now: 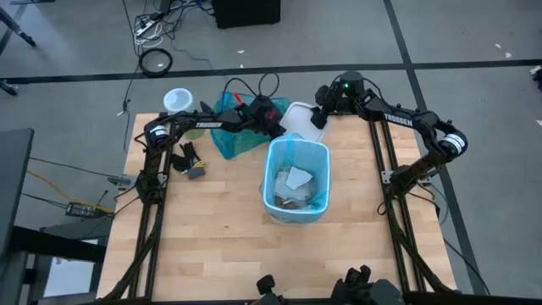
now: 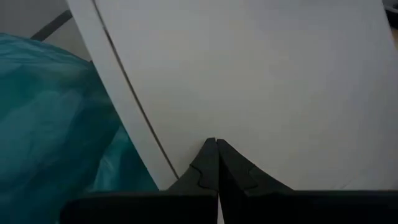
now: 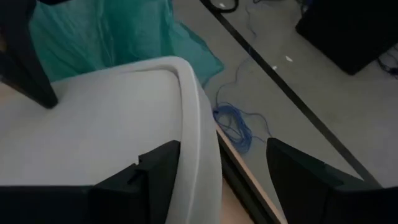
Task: Place trash/remove bag and relplace
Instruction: Remove the white trash lid from the white trash bin
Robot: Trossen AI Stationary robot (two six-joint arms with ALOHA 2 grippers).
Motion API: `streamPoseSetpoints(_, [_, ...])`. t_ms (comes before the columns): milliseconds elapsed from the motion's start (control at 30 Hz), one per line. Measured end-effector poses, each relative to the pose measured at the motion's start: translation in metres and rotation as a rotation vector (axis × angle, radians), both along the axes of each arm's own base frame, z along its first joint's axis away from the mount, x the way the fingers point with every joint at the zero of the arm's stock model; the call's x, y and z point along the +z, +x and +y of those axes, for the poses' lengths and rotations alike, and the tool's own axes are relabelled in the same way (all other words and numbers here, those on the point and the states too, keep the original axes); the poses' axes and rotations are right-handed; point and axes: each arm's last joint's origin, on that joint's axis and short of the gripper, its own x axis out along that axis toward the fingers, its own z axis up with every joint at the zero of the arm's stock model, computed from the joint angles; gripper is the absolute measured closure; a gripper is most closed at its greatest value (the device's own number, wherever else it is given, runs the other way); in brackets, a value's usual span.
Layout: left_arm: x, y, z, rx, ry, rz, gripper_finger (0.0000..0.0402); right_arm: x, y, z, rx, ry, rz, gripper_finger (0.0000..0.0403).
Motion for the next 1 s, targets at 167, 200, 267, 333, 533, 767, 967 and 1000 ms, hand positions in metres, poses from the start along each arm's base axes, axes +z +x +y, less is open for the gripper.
streamPoseSetpoints(167, [0.000,0.000,0.000,0.005,0.002,0.003,0.0401,0.003,0.000,-0.001,-0.003,0.010,-0.044,0.0168])
streamPoseSetpoints(200, [0.000,0.000,0.000,0.006,0.003,0.003,0.0401,0.003,-0.001,-0.002,-0.015,0.024,-0.060,0.0168])
streamPoseSetpoints(267, [0.000,0.000,0.000,0.007,0.004,0.003,0.0401,0.004,-0.002,-0.004,-0.027,0.025,-0.075,0.0167])
streamPoseSetpoints(333, [0.000,0.000,0.000,0.007,0.004,0.003,0.0401,0.005,-0.003,-0.006,-0.029,0.016,-0.090,0.0167])
streamPoseSetpoints(533, [0.001,0.000,0.000,0.007,0.006,-0.002,0.0401,0.014,-0.004,-0.009,-0.022,-0.004,-0.184,0.0167])
streamPoseSetpoints(767, [0.000,0.001,-0.002,0.001,0.002,0.002,0.0401,0.016,-0.007,-0.011,-0.019,0.114,-0.302,0.0170])
streamPoseSetpoints(967, [-0.005,0.006,-0.001,0.012,-0.011,-0.026,0.0401,0.017,-0.010,-0.013,-0.036,0.232,-0.389,0.0170])
streamPoseSetpoints(1000, [-0.005,0.006,-0.002,0.014,-0.010,-0.025,0.0401,0.016,-0.011,-0.014,-0.038,0.255,-0.399,0.0170])
